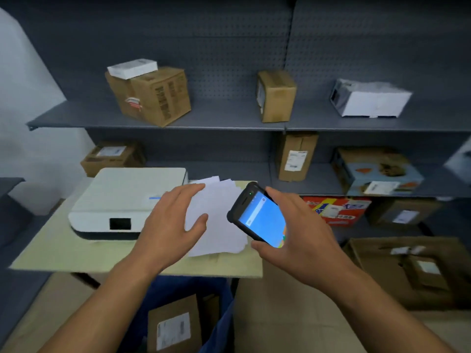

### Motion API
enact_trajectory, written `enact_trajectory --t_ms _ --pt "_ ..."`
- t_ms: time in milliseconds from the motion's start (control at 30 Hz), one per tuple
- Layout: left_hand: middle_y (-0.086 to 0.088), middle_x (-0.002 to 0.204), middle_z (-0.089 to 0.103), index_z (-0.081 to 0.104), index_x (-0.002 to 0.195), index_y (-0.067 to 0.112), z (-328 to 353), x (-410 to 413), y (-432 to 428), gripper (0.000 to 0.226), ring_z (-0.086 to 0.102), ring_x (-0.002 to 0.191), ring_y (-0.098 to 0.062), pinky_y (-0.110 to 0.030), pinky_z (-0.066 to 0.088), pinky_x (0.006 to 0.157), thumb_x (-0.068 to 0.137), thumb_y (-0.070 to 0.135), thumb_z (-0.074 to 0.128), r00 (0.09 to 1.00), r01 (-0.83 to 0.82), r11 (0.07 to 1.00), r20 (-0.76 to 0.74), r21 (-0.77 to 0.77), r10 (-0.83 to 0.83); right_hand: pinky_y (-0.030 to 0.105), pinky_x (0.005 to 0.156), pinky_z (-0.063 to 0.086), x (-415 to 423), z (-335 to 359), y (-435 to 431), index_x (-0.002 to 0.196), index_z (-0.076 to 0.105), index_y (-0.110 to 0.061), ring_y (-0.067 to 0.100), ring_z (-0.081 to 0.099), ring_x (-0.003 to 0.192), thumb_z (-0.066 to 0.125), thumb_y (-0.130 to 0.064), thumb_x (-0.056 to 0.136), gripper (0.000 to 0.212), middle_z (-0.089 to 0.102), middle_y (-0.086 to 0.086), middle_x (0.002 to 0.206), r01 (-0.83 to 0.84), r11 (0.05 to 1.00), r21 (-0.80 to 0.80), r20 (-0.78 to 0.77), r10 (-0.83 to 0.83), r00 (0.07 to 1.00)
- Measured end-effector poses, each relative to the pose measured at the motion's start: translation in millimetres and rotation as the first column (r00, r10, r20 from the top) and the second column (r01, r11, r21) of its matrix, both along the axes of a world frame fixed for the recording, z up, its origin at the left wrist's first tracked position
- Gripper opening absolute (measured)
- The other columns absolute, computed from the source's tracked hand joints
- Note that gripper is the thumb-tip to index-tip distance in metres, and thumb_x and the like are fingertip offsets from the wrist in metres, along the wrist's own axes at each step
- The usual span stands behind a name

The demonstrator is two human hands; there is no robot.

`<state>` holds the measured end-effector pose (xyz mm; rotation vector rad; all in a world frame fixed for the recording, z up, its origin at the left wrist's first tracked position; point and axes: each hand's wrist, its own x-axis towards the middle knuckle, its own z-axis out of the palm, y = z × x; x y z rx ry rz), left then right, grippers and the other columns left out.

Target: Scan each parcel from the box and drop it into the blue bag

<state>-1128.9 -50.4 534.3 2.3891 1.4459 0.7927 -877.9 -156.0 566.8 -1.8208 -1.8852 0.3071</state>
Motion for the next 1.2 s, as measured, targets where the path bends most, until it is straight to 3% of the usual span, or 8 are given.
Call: enact_trajectory --t_ms 133,233,500,600,767,867,1067,1200 --pt "0.019 0.150 0.049 0.043 0.148 0.043 8 95 -2 0.058 0.044 0.136 -0.007 -0.026 0.033 0.108 0.095 0.041 0.066 0.994 0.101 0.995 0.048 -0.007 -0.100 0.015 0.080 0.040 82 9 -32 0.145 0.017 -0.047 -0.004 0.037 0.111 0.067 -0.073 0.065 0.098 0.037 -0.028 0.129 0.131 0.991 0.023 -0.018 -0.131 0.991" --pt "0.020 0.145 0.050 0.044 0.147 0.042 14 165 -10 0.055 0.041 0.132 -0.001 -0.021 0.030 0.106 0.096 0.040 0.063 0.974 0.210 0.978 0.083 0.011 -0.210 0.014 0.073 0.038 142 16 -56 0.146 0.018 -0.045 -0.004 0.038 0.106 0.067 -0.072 0.067 0.097 0.035 -0.029 0.122 0.223 0.974 0.038 -0.026 -0.222 0.975" --pt "0.020 0.139 0.046 0.048 0.147 0.034 13 359 -46 0.058 0.036 0.129 0.007 -0.041 0.035 0.118 0.094 0.028 0.070 0.887 0.457 0.889 0.074 0.009 -0.456 0.010 0.072 0.034 289 3 -133 0.144 0.016 -0.049 -0.006 0.039 0.109 0.067 -0.074 0.064 0.098 0.035 -0.029 0.130 0.454 0.891 -0.004 -0.039 -0.454 0.890" --pt "0.016 0.140 0.051 0.050 0.146 0.032 11 429 -63 0.057 0.045 0.133 -0.008 -0.032 0.036 0.112 0.093 0.028 0.069 0.843 0.535 0.845 0.073 -0.008 -0.533 0.008 0.066 0.031 339 0 -167 0.142 0.016 -0.051 -0.009 0.035 0.099 0.069 -0.072 0.063 0.097 0.034 -0.033 0.125 0.553 0.833 -0.010 -0.031 -0.553 0.833" --pt "0.031 0.129 0.038 0.044 0.144 0.041 2 537 -91 0.055 0.043 0.119 0.000 -0.028 0.042 0.094 0.093 0.040 0.064 0.740 0.671 0.741 0.054 -0.010 -0.670 0.018 0.081 0.042 412 -4 -222 0.144 0.017 -0.050 -0.001 0.040 0.114 0.076 -0.066 0.063 0.101 0.038 -0.027 0.134 0.695 0.718 -0.039 -0.070 -0.696 0.714" --pt "0.031 0.130 0.037 0.040 0.143 0.047 -2 590 -105 0.058 0.045 0.122 -0.001 -0.028 0.044 0.095 0.087 0.057 0.053 0.672 0.740 0.673 0.052 0.000 -0.739 0.023 0.086 0.046 446 -4 -252 0.146 0.023 -0.045 0.002 0.043 0.113 0.078 -0.062 0.066 0.099 0.041 -0.023 0.135 0.766 0.641 -0.054 -0.097 -0.767 0.635" --pt "0.035 0.132 0.035 0.043 0.143 0.041 -16 673 -118 0.058 0.037 0.125 0.006 -0.025 0.036 0.103 0.088 0.050 0.060 0.548 0.835 0.550 0.049 0.025 -0.835 0.025 0.086 0.045 501 -9 -291 0.148 0.028 -0.038 0.008 0.046 0.115 0.080 -0.054 0.069 0.096 0.047 -0.015 0.133 0.876 0.479 -0.060 -0.081 -0.877 0.474" --pt "0.014 0.141 0.051 0.047 0.144 0.036 -24 719 -113 0.059 0.038 0.129 0.003 -0.019 0.030 0.103 0.090 0.039 0.069 0.479 0.878 0.479 0.048 -0.015 -0.876 0.032 0.091 0.048 535 -7 -299 0.148 0.028 -0.036 0.011 0.046 0.117 0.081 -0.052 0.069 0.097 0.047 -0.011 0.135 0.921 0.383 -0.070 -0.060 -0.923 0.379"
